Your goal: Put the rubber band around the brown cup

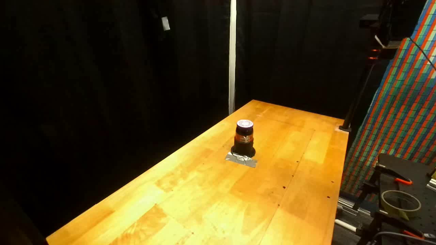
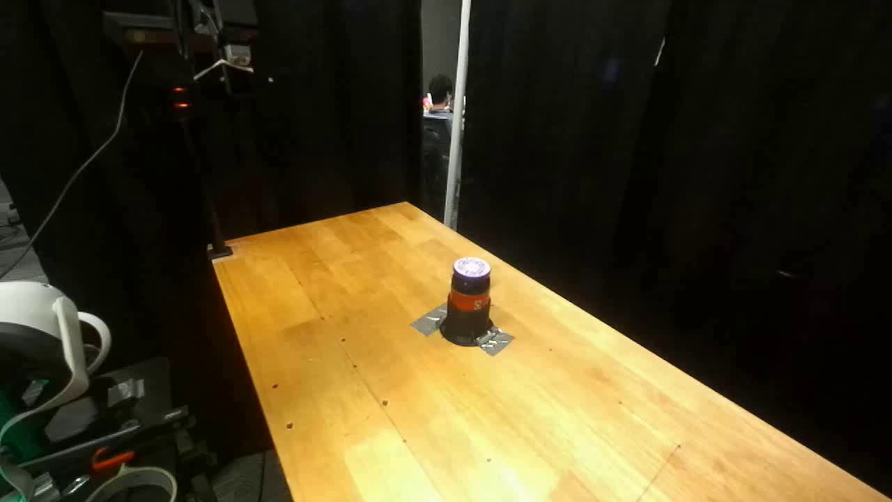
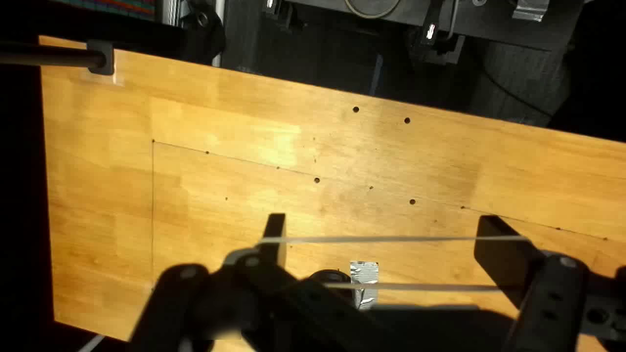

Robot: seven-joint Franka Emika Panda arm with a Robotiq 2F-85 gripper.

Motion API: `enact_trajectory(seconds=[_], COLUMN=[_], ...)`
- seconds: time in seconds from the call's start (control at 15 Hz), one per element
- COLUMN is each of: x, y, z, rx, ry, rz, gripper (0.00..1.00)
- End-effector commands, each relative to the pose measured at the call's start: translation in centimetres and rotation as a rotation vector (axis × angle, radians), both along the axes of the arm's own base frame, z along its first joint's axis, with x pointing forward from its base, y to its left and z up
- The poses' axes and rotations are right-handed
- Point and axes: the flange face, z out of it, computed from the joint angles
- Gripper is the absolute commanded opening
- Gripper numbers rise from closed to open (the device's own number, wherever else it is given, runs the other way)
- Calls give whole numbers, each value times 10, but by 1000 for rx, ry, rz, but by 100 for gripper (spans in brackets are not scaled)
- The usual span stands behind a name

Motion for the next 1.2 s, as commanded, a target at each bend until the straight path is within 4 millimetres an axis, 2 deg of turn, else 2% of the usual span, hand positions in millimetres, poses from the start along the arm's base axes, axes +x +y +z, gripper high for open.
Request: enact_trajectory(seconds=[0.0,0.27,0.4,0.53,0.73,1.13], x=[0,-1,14,39,92,209], y=[0,1,0,-1,-8,-44], z=[2,6,-3,-17,-45,-126], rx=[1,3,23,60,118,189], ry=[-2,-13,-50,-88,-132,-100], rz=[0,1,-29,-60,-101,-113], gripper=[100,100,100,100,100,100])
